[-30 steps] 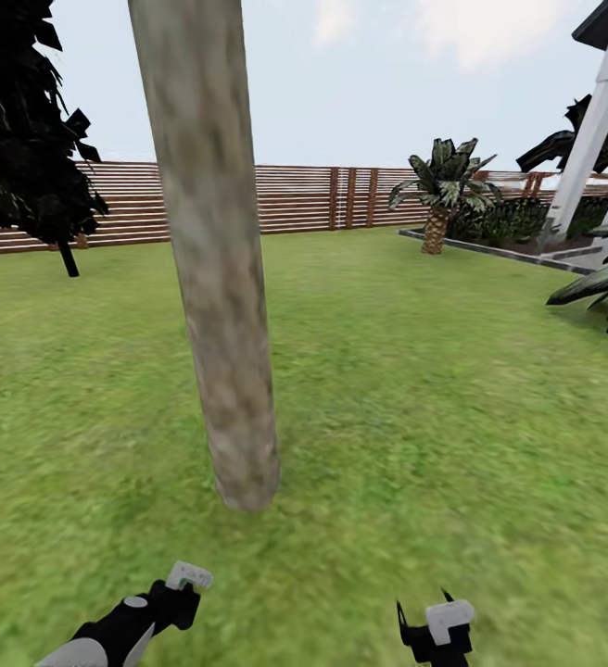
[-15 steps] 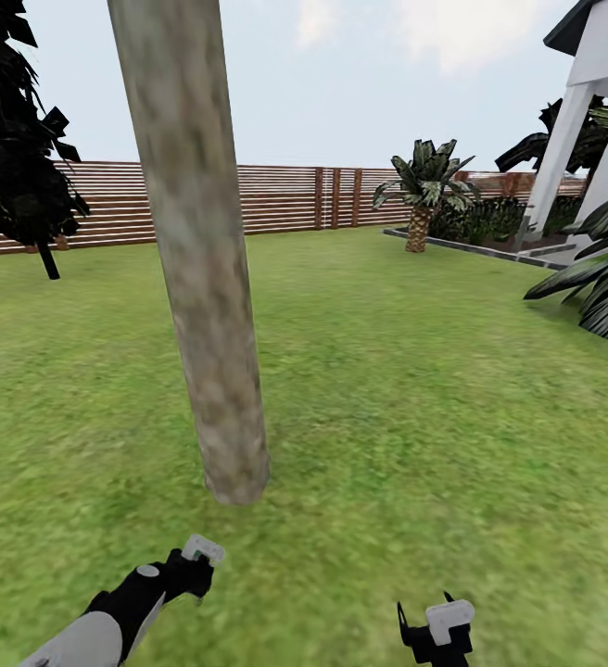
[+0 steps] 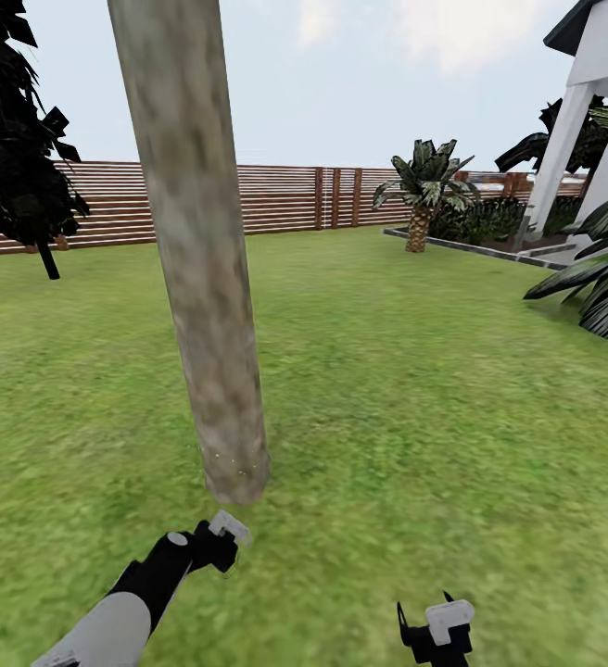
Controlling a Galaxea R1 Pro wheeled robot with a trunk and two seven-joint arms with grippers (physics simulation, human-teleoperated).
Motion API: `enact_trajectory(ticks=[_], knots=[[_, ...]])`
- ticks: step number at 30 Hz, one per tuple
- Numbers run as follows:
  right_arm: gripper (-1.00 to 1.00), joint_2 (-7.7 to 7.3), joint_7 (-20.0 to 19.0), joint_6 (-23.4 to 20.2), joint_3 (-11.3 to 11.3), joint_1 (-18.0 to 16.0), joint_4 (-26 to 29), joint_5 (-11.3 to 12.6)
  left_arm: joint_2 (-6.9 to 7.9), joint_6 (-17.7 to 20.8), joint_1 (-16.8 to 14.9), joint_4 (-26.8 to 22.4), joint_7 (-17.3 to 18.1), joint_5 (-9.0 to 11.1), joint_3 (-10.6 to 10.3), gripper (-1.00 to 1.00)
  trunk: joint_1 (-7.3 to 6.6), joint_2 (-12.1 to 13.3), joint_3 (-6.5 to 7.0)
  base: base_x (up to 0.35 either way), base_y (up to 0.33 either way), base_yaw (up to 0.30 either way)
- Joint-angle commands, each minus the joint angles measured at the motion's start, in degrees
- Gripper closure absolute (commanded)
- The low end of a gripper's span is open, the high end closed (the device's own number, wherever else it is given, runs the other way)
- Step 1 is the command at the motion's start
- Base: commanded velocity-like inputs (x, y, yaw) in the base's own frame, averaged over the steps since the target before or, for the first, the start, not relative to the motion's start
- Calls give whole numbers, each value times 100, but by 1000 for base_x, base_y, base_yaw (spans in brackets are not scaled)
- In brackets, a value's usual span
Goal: In the garden, pick up the pesticide atomizer on the floor and spray pesticide onto both trees until each tree trunk is fully covered.
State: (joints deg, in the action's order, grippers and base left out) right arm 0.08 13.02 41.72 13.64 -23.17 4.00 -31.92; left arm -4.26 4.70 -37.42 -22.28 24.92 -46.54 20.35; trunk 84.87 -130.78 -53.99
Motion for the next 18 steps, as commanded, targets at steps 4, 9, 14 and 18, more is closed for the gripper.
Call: enact_trajectory(ticks=[4,9,14,18], knots=[[-100,6,35,12,30,-4,-1,-52,281,576,-1,-675,944,-52,38,100,-1,-2,-6,0,0,0],[-100,1,34,12,26,-4,-5,-59,-69,1299,-2,-1221,1261,-33,-292,100,-1,-2,-6,0,0,0],[-100,1,34,10,25,-4,-5,-63,-173,1363,-2,-1467,1277,-12,-399,100,-1,-2,-6,-1,0,0],[-100,1,34,12,25,-4,-5,-63,-47,1606,13,-1781,1283,16,-362,100,-1,-2,-6,-216,0,0]])
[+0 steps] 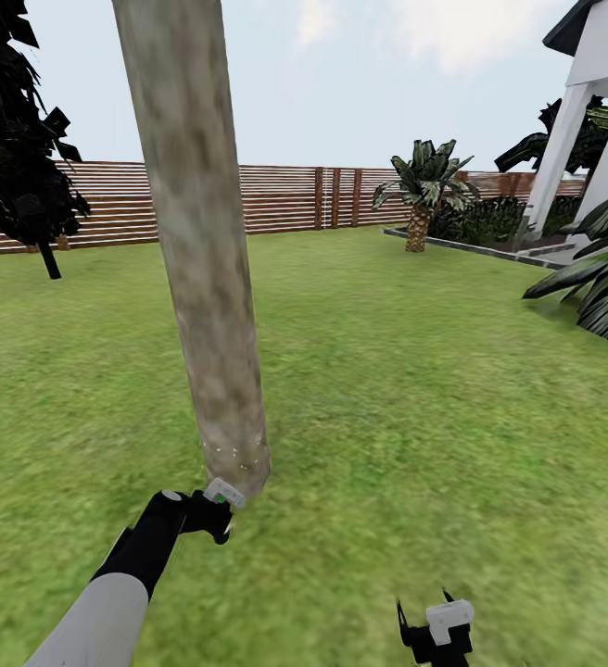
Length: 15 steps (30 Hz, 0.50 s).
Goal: In the garden, pick up the pesticide atomizer on the floor and spray pesticide onto both trees until each tree trunk is fully covered.
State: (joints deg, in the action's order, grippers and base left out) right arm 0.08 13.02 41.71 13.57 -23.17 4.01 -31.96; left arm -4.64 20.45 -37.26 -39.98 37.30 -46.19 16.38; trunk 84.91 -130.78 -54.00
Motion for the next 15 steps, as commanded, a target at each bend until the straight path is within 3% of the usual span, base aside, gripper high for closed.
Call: enact_trajectory(ticks=[1,5,8,11,15], knots=[[-100,1,34,10,31,-5,-5,-59,-9,65,-3,-30,43,-17,36,100,-4,-3,-5,-295,0,0],[-100,1,34,12,31,-4,-5,-62,-128,197,-22,-106,43,-14,1,100,-4,-3,-5,-83,0,0],[-100,1,34,9,32,-4,-5,-64,-265,373,-329,-236,83,-4,0,100,-4,-3,-5,-9,0,0],[-100,1,34,9,33,-4,-5,-65,-227,727,-605,-317,492,31,-10,100,-4,-3,-5,-1,0,0],[-100,-3,34,12,36,-5,-5,-59,-97,833,-715,-594,854,-9,-22,100,-4,-3,-5,0,0,0]])
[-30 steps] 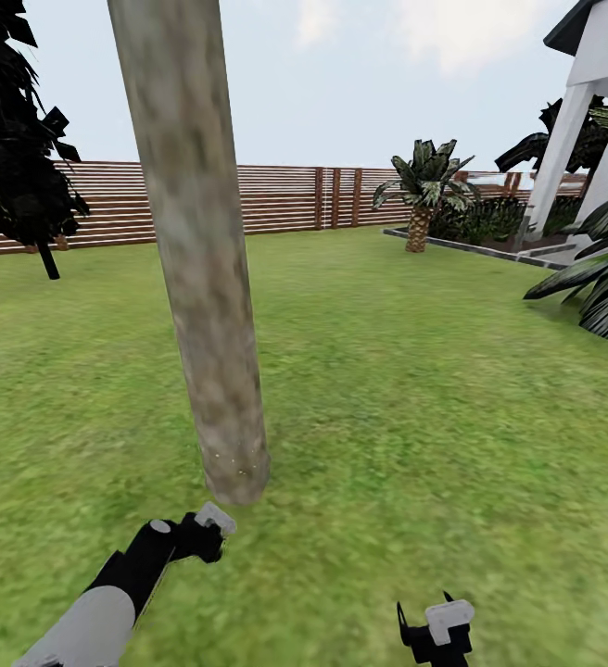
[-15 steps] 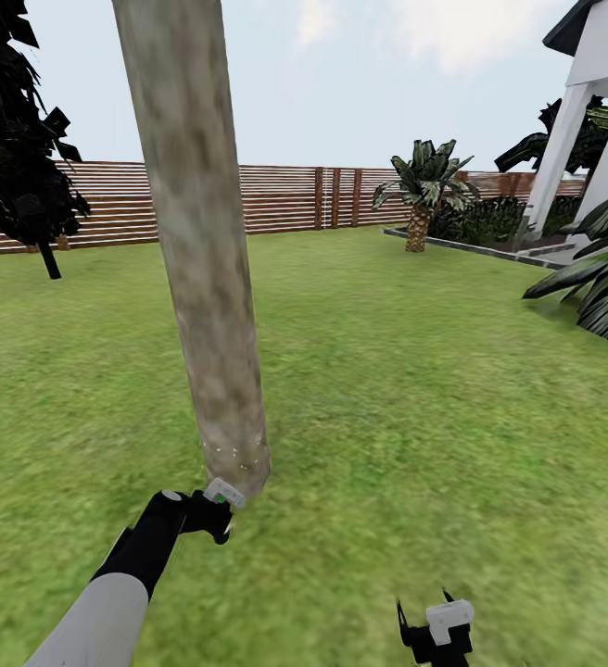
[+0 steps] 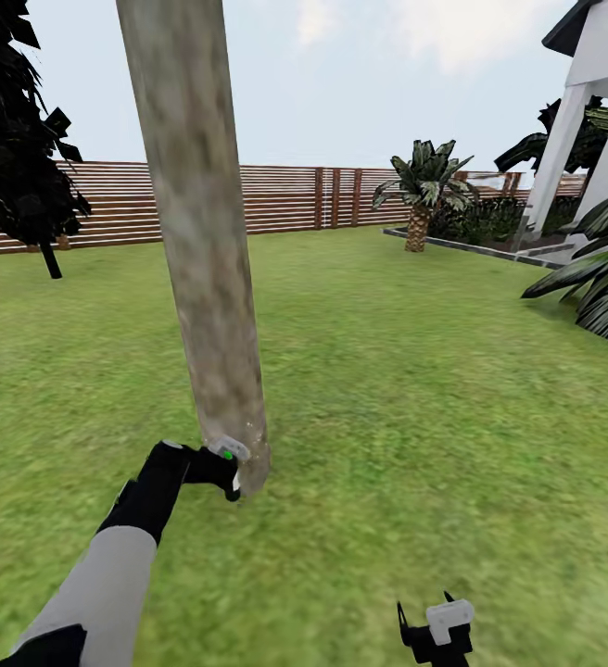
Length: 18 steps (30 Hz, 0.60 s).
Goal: In the garden, pick up the pesticide atomizer on the floor and spray pesticide onto both trees until each tree trunk is fully covered.
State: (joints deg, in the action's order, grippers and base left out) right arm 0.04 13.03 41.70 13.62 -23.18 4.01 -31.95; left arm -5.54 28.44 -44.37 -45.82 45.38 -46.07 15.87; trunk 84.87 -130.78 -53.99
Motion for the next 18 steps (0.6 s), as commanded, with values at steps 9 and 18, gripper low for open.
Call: enact_trajectory(ticks=[9,18], knots=[[-100,-1,34,13,35,-2,4,-57,11,47,-3,-68,73,-42,13,100,-1,-2,-6,10,-86,155],[-100,-4,42,13,36,-3,4,-57,144,47,-29,-97,49,-47,75,100,-1,-2,-6,-71,-237,3]])
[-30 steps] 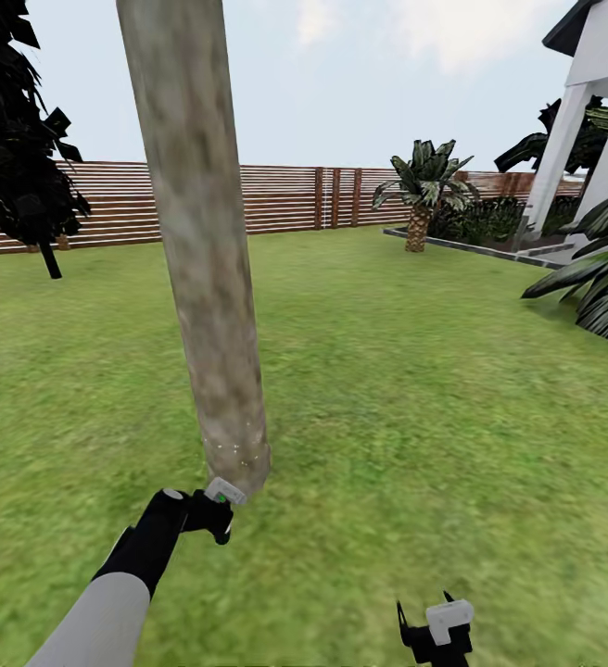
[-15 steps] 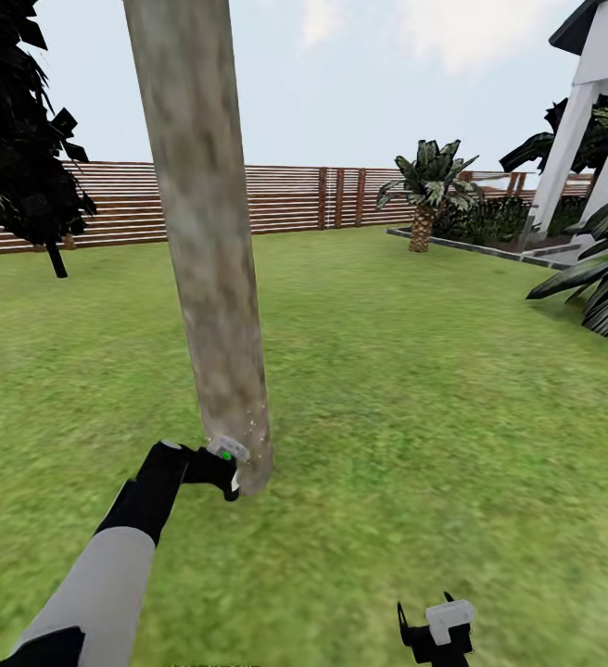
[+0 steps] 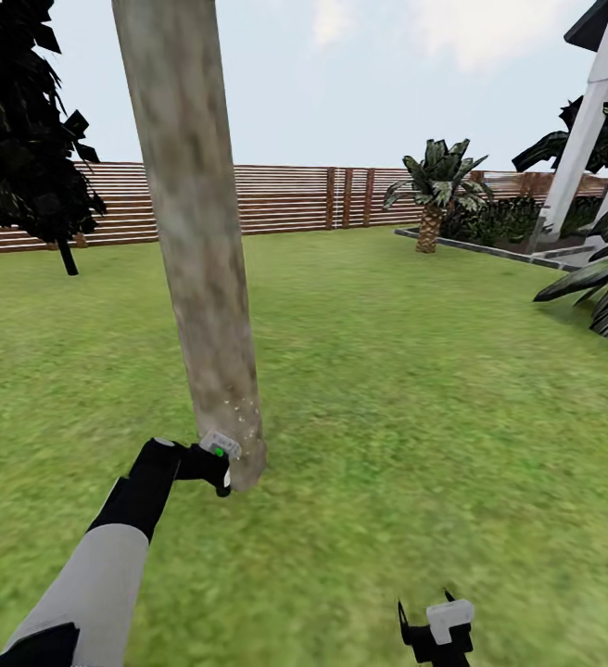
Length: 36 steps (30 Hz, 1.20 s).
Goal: In the garden, pick up the pesticide atomizer on the floor and spray pesticide onto both trees until each tree trunk is fully covered.
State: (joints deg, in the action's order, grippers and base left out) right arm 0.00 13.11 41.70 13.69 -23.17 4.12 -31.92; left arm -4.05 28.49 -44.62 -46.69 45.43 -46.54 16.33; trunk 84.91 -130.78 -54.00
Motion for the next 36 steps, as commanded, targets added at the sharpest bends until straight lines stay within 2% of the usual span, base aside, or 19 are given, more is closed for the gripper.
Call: enact_trajectory(ticks=[1,5,9,13,15,20,25,29,30,32,36], knots=[[-100,0,33,13,29,-5,-8,-60,82,44,-4,-12,45,3,37,100,-4,-3,-5,-283,-40,0],[-100,0,34,13,29,-3,-8,-60,375,39,38,-10,80,6,-10,100,-4,-3,-5,-87,-11,110],[-100,-9,29,13,29,-3,-8,-60,502,19,3,63,98,17,-37,100,-4,-3,-5,-7,-1,208],[-100,-22,30,13,29,-4,-8,-60,418,47,-47,35,95,43,-151,100,-4,-3,-5,0,0,17],[-100,-25,28,13,29,-3,-8,-61,392,57,-243,21,96,69,-193,100,-4,-3,-5,0,0,3],[-100,-27,28,13,29,-3,-8,-62,415,210,-468,53,89,76,-208,100,-4,-3,-5,0,0,0],[-100,-29,29,13,29,-3,-8,-66,575,244,-424,9,89,17,-223,100,-4,-3,-5,0,0,0],[-100,-34,31,13,29,-3,-8,-66,523,245,-393,40,87,44,-221,100,-4,-3,-5,25,0,0],[-100,-35,32,13,29,-3,-8,-65,460,236,-384,75,79,59,-213,100,-4,-3,-5,187,0,0],[-100,-35,32,13,29,-3,-8,-67,425,225,-337,86,64,57,-210,100,-4,-3,-5,190,0,0],[-100,-35,34,13,29,-3,-8,-67,511,219,-104,90,50,22,-174,100,-4,-3,-10,51,0,60]])
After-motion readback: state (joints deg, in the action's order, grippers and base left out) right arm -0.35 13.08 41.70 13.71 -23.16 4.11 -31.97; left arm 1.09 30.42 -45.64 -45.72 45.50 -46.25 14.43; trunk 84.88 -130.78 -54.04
